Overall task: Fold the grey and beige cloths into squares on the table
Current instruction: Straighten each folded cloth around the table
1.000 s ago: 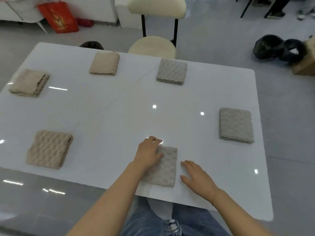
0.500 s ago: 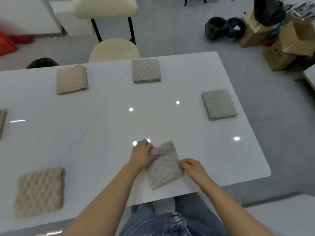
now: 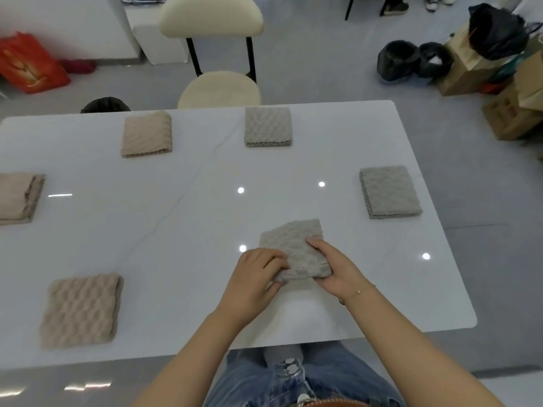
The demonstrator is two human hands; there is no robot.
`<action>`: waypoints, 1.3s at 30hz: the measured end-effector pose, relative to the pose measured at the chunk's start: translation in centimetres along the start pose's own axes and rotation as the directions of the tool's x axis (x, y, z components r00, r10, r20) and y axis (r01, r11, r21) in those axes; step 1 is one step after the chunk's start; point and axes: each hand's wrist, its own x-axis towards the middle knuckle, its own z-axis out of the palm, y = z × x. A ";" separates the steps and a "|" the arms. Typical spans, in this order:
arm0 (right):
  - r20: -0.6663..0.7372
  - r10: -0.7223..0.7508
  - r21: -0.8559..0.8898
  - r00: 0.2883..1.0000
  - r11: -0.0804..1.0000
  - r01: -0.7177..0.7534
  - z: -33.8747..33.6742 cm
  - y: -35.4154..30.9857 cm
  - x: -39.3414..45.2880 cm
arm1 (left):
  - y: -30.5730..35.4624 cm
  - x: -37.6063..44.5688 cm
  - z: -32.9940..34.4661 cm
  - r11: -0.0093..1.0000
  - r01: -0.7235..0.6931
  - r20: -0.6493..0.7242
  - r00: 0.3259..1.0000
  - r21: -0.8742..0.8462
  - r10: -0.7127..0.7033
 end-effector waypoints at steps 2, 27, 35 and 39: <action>0.028 -0.074 -0.045 0.997 0.996 0.076 0.1 0.4 0.4 | 0.3 -1.6 0.3 0.983 0.152 0.004 0.988 -0.100 -0.152; -0.206 -0.311 -0.697 0.928 0.712 0.083 -6.1 4.6 1.4 | 0.4 -3.4 6.7 0.131 0.792 0.272 0.353 -0.597 -0.895; -0.211 -0.370 -0.766 0.905 0.637 0.082 -5.8 5.4 3.1 | -0.1 -3.2 7.0 0.168 0.795 0.197 0.339 -0.583 -0.920; -0.228 -0.400 -0.824 0.888 0.566 0.043 -5.7 5.6 4.0 | -0.8 -3.6 7.1 0.164 0.803 0.177 0.317 -0.573 -0.932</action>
